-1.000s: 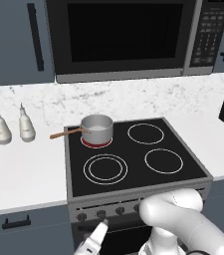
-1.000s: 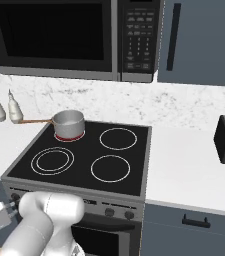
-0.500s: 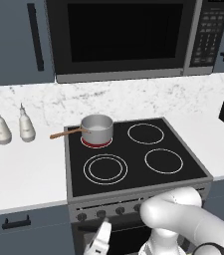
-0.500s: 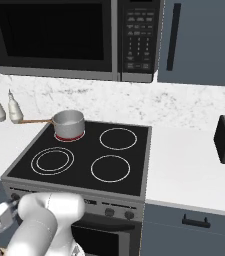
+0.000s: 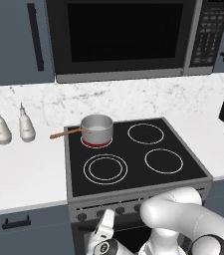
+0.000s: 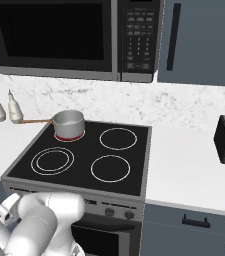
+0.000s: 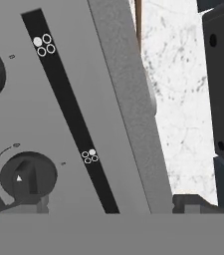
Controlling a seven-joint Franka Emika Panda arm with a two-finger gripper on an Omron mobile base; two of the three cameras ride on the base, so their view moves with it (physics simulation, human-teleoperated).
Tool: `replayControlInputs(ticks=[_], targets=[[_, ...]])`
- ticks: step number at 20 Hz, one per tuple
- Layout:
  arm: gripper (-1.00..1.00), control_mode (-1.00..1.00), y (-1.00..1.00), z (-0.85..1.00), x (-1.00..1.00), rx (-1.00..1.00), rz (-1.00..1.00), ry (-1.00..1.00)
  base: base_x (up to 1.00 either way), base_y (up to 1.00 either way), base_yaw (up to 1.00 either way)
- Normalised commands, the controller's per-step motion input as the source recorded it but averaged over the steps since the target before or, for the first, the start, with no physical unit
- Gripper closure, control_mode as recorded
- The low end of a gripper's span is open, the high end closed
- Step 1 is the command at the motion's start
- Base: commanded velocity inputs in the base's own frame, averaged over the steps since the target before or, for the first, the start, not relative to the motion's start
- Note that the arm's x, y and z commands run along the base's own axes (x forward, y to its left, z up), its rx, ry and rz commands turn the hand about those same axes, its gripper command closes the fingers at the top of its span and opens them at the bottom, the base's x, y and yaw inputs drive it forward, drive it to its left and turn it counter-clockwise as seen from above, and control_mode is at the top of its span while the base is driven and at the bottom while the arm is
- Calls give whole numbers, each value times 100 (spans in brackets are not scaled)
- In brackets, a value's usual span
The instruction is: Turn off the rear left burner of the stove.
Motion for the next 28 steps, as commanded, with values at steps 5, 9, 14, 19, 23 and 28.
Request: replayControlInputs(ticks=[5, 9, 14, 19, 23, 28], targets=[[-100, -100, -14, -21, 2, 1, 4, -6, 0, 0, 0], [-100, -100, -11, -7, 5, 4, 3, -8, 0, 0, 0], [-100, -100, 5, -1, 4, 1, 5, 0, 0, 0, 0], [-100, -100, 31, -9, 0, 0, 6, 0, 0, 0, 0], [-100, -100, 9, -17, -1, 7, 5, -1, 0, 0, 0], [-100, -100, 0, -33, 0, 15, 1, -5, 0, 0, 0]])
